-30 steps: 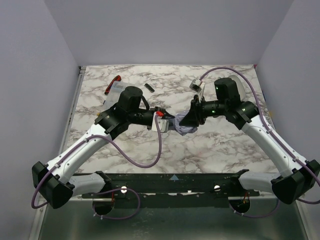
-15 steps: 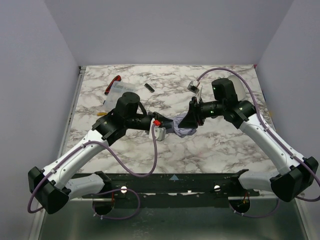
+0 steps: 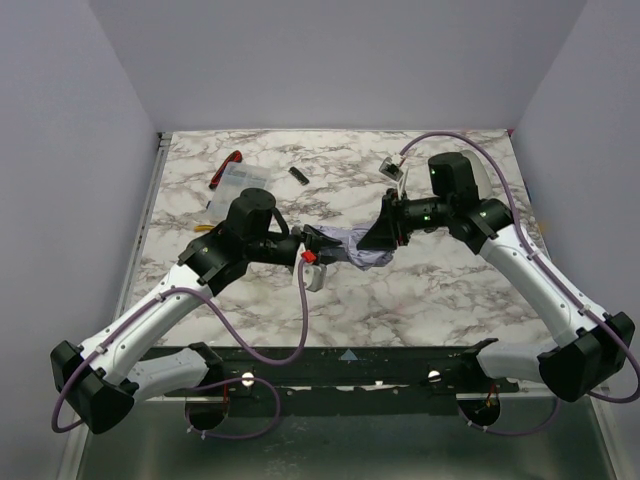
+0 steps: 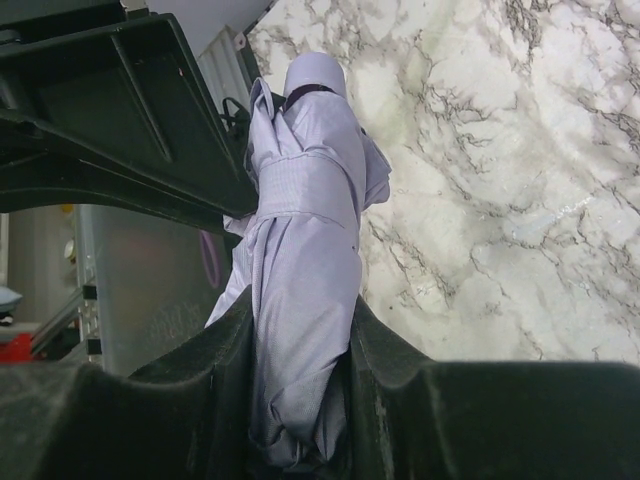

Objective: Open the umbrella

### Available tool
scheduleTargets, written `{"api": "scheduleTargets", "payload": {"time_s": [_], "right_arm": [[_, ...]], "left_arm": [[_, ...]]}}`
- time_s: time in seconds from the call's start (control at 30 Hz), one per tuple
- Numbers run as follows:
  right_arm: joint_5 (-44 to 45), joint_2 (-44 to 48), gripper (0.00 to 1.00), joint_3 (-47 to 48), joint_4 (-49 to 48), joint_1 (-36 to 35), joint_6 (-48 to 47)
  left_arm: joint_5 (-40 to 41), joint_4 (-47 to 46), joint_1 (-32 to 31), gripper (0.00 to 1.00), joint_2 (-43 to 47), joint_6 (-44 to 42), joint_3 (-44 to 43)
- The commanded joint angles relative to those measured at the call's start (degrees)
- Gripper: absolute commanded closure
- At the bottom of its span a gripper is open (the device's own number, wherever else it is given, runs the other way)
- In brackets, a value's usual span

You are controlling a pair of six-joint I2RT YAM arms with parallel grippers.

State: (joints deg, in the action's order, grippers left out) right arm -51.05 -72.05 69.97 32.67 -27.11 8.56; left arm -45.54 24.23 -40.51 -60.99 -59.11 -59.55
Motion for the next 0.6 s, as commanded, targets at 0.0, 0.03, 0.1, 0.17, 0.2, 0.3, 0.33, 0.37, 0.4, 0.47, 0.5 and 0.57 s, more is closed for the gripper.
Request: {"api": "scheduleTargets", "payload": {"time_s": [0.0,0.03,0.1,0.17,0.2,0.3,0.33,0.37,0.4,0.47,0.5,0.57], "right_arm": [[-6.5,0.7,1.00,1.2,-7.6,0.4,2.6],[-7.4,0.6,1.00,1.1,-7.8,0.4,2.3],[-9.5,0.3,1.00,1.0,-7.6,0.4,1.0],[-9.5,0.2,1.00,0.8,-7.1,0.4,0.0],[-9.2,0.3,1.00,0.7,-6.9,0.4,-0.2],[-8.3,0.5,1.00,0.3,-6.8,0.4,-0.6],[-7.8,0.5,1.00,0.2,-7.2,0.4,-0.2],[-6.9,0.6,1.00,0.0,-7.9,0.4,1.0],[-5.9,0.6,1.00,-0.1,-8.2,0.4,1.5],[-4.7,0.4,1.00,-0.3,-9.0,0.8,3.3],[-4.8,0.3,1.00,-0.5,-10.0,1.6,4.7],[-5.8,-0.1,1.00,-1.3,-12.3,3.4,7.8]], "left_arm": [[1.2,8.4,0.0,0.61,-0.6,-0.4,1.3],[1.8,7.9,0.0,0.61,-0.9,-0.1,1.4],[2.9,6.2,0.0,0.62,-1.4,1.3,1.4],[4.3,3.6,0.0,0.64,-1.8,3.3,1.2],[4.9,2.4,0.0,0.66,-2.1,4.2,0.9],[6.1,0.7,-0.1,0.80,-3.1,6.7,-0.2],[6.0,0.4,-0.2,0.88,-3.3,6.9,-0.3],[6.0,0.1,-0.3,0.98,-3.4,7.0,-0.2],[6.1,-0.4,-0.6,1.00,-3.2,7.0,0.2],[6.2,-0.9,-1.3,1.00,-2.5,6.5,1.3],[6.2,-0.9,-1.8,1.00,-2.1,6.0,1.8],[6.2,-0.7,-2.9,1.00,-1.3,4.9,3.1]]}}
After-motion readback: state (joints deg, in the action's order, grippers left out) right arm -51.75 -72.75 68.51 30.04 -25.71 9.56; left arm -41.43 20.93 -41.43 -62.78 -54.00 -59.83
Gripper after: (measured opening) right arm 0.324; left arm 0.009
